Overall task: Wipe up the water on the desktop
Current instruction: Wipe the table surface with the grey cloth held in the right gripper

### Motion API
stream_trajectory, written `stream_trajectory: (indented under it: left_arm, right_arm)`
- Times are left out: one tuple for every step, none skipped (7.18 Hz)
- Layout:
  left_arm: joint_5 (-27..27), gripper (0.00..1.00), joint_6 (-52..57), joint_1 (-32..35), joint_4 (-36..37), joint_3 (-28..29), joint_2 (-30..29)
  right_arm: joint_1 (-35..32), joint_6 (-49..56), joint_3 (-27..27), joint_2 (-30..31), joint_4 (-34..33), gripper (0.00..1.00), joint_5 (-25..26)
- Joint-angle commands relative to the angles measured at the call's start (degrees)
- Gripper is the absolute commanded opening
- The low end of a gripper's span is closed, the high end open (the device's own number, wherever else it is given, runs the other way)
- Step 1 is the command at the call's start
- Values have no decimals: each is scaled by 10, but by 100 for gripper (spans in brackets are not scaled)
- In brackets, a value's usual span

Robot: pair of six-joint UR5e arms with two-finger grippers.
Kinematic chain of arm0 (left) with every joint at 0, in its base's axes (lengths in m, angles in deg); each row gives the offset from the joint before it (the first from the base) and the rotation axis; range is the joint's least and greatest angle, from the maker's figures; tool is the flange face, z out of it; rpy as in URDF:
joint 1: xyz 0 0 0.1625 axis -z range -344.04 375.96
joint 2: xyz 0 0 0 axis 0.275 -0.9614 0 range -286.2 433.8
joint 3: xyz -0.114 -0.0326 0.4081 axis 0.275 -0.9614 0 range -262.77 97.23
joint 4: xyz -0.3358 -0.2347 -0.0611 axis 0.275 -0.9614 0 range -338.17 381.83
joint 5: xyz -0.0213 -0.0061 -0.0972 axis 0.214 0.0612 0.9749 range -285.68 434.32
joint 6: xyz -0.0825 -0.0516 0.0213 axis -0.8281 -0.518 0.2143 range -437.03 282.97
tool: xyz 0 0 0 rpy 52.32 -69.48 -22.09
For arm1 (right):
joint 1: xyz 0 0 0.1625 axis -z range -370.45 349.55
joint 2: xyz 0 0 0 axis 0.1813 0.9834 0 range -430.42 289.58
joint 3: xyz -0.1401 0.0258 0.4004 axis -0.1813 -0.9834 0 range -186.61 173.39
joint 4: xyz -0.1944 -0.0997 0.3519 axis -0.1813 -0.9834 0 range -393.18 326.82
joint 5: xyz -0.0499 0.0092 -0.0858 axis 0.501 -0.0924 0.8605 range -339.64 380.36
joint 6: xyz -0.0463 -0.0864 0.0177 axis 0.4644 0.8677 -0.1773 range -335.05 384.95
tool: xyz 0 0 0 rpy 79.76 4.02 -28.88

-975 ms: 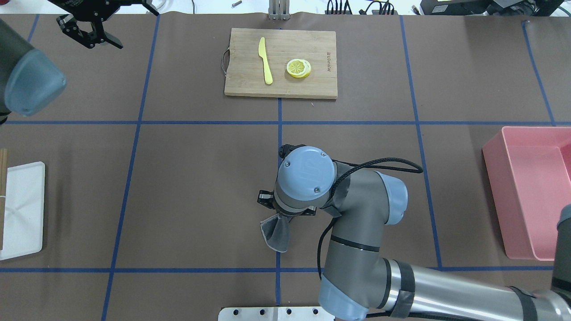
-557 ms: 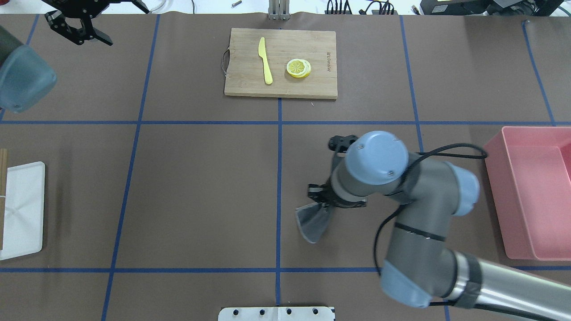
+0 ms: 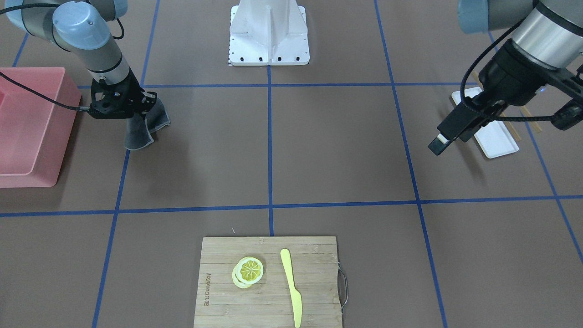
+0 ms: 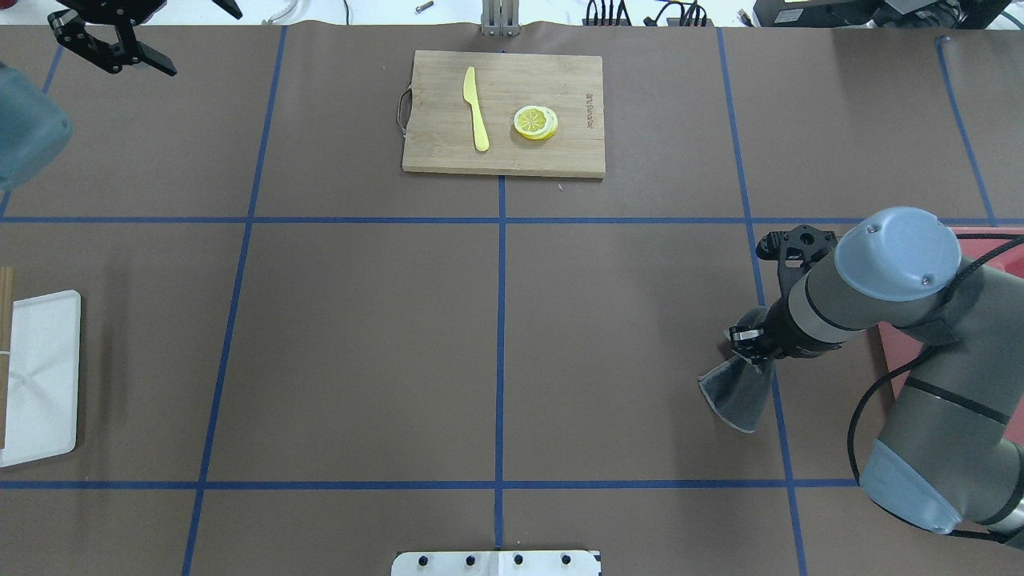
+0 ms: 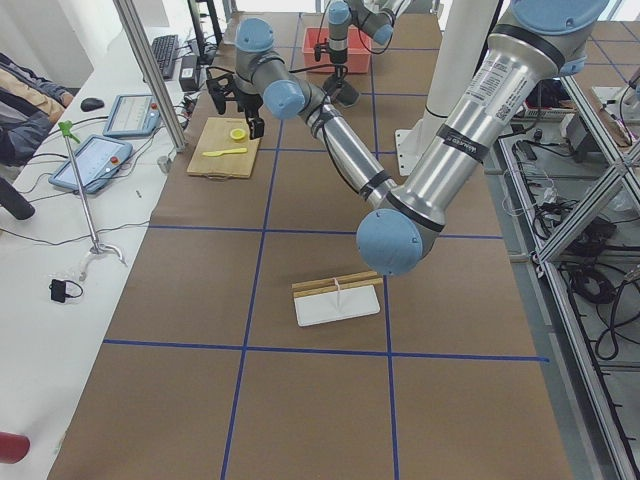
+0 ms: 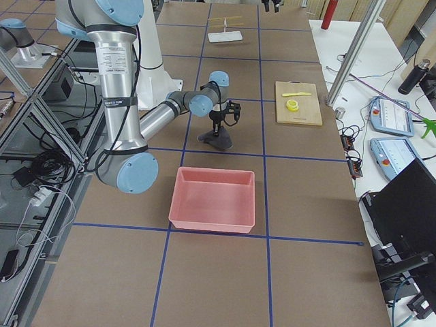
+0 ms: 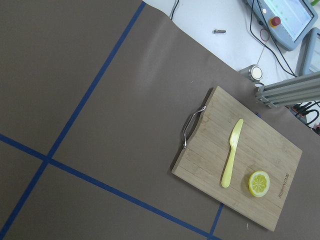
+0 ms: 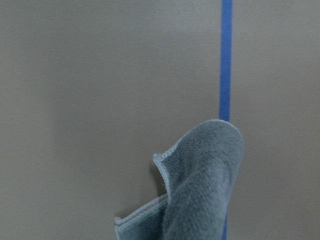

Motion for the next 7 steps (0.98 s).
stream_trajectory:
  left_arm:
    - [0, 97, 1, 0, 0, -2, 2]
    - [1, 97, 1, -1, 0, -2, 3]
    - [1, 97, 1, 0, 0, -4, 3]
    - [3, 98, 1, -1, 0, -3, 9]
    - [3, 97, 11, 0, 0, -2, 10]
    - [3, 97, 15, 1, 0, -3, 10]
    - [4, 97, 15, 1, 0, -6, 10]
  right_arm:
    - [54, -115, -84, -178, -47, 0, 9]
    - [66, -152, -94, -223, -43, 0, 10]
    - [71, -196, -138, -287, -43, 0, 10]
    - [66, -192, -159, -297, -43, 0, 8]
    - [37, -174, -99, -210, -44, 0, -9]
    - [10, -79, 3, -93, -48, 0, -25]
    - [-32, -21, 62, 1, -53, 0, -54]
